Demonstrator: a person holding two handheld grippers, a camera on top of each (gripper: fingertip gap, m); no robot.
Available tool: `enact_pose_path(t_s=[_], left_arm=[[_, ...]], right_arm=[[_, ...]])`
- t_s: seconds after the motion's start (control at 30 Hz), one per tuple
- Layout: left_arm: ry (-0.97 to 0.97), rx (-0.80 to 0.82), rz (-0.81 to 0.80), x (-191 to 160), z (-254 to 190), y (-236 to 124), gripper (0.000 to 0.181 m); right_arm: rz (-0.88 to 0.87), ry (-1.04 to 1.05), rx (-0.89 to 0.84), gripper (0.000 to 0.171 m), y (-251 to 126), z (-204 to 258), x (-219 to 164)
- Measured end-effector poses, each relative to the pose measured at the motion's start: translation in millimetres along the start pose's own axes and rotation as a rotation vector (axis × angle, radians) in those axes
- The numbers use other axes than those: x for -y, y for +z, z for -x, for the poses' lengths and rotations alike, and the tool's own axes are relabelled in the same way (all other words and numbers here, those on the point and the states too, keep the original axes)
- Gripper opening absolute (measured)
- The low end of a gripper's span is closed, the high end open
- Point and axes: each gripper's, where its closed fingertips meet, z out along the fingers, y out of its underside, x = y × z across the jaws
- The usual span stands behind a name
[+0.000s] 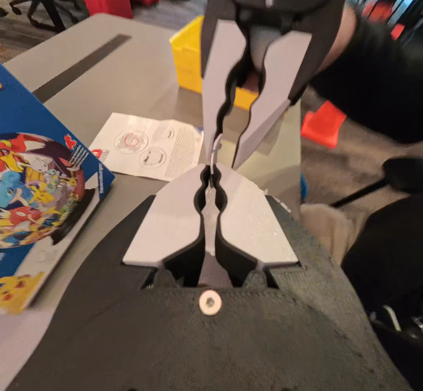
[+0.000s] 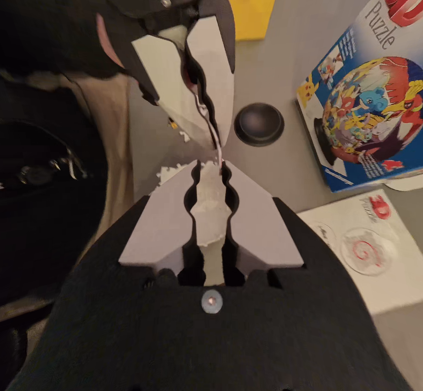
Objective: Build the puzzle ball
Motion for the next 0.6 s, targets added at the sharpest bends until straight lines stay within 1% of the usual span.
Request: enact_pose_path(t_s=[0.03,0.07,0.17,0.23,0.33,0.4,0.43,0.47,0.53,0.57,0.6], left_arm=[[-0.051,-0.027,-0.054,2,-1,-2,0.003],[-0.090,-0.060,-0.092,3,-3,-3,0.003],[-0.151,-0.094,-0.187,6,-6,-3,0.003],[-0.171,-0.115,-0.219,6,-8,-3,0.002],[-0.188,-0.155,-0.242,4,-12,0,0.003],[-0.176,-0.169,-0.199,-1,-13,2,0.004],[-0.153,-0.150,-0.174,-3,-11,3,0.012],[-0.127,-0.140,-0.142,-5,-11,4,0.012],[-0.064,-0.135,-0.070,-8,-13,6,0.012],[-0.031,-0.131,-0.007,-13,-14,9,0.011],[0.000,-0.135,0.041,-17,-16,12,0.005]], right_arm=[[-0.059,0.031,0.010,0.013,0,0,2],[-0.125,0.061,0.017,0.003,0,-2,5],[-0.282,0.134,0.084,0.001,-3,1,14],[-0.311,0.145,0.105,0.001,-4,2,15],[-0.291,0.155,0.142,0.000,-6,5,12],[-0.217,0.135,0.131,0.001,-5,4,6],[-0.161,0.111,0.110,0.001,-5,3,2],[-0.099,0.082,0.089,0.001,-5,3,-2],[0.026,0.021,0.068,0.000,-4,6,-9],[0.074,-0.006,0.062,0.000,-4,7,-10],[0.130,-0.035,0.043,0.000,-2,6,-13]])
